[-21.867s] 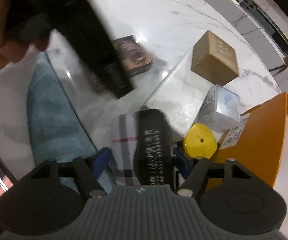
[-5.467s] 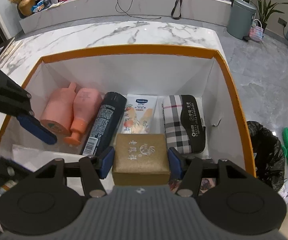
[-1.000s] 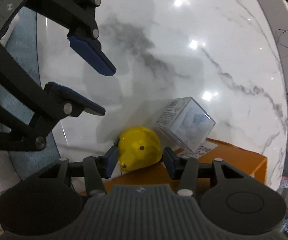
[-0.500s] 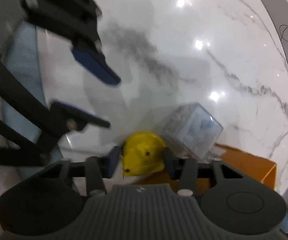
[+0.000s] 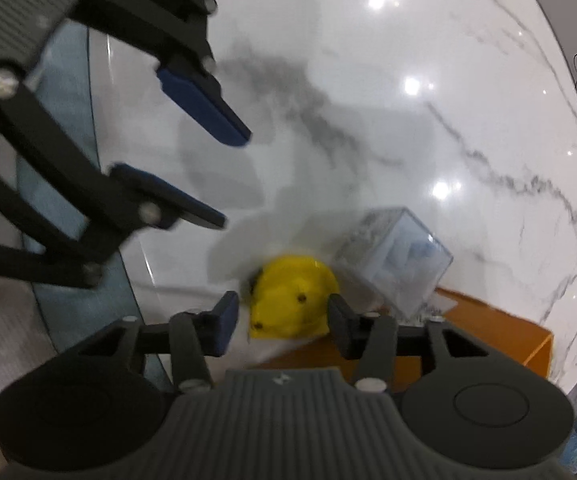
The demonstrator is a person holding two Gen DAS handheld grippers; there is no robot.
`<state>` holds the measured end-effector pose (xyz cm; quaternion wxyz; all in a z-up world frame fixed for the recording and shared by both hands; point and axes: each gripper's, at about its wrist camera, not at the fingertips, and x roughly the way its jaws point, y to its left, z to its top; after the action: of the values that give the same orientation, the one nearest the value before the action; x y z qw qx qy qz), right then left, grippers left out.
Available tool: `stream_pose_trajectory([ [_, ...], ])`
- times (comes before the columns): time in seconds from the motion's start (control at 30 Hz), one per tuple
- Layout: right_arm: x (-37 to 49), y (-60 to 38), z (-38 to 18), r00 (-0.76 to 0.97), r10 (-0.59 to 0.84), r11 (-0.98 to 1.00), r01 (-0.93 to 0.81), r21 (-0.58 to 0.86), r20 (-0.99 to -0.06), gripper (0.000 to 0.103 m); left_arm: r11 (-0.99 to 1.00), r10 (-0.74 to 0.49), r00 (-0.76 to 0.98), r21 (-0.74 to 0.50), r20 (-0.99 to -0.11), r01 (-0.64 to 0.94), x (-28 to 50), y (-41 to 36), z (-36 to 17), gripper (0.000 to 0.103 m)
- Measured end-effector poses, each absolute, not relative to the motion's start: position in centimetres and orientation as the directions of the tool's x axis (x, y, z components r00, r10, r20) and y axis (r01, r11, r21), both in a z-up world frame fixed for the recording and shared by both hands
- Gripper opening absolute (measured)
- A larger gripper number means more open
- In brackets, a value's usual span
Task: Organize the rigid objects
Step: 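Grasp the yellow tape measure with the right tool and lift it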
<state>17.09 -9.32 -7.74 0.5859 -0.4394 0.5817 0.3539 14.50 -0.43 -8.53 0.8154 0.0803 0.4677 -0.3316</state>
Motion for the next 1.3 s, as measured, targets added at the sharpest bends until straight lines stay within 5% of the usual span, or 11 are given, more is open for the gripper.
stream_pose_trajectory([
  [0.53,17.8,-10.3,-9.5,0.052,-0.092,0.441,-0.893,-0.087,-0.994,0.061,0.755,-0.471,0.331,-0.180,-0.818,0.631,14.5,-0.8,-8.9,0.046],
  [0.77,17.2,-10.3,-9.2,0.054,-0.069,0.433,-0.898,-0.079,-0.996,0.053,0.744,-0.483,0.347,-0.167,-0.804,0.647,14.3,-0.9,-8.4,0.047],
  [1.3,14.9,-14.5,2.6,0.286,0.124,0.457,-0.867,-0.201,-0.950,0.053,0.678,-0.545,0.438,-0.068,-0.715,0.732,15.0,-2.1,-2.7,0.074],
])
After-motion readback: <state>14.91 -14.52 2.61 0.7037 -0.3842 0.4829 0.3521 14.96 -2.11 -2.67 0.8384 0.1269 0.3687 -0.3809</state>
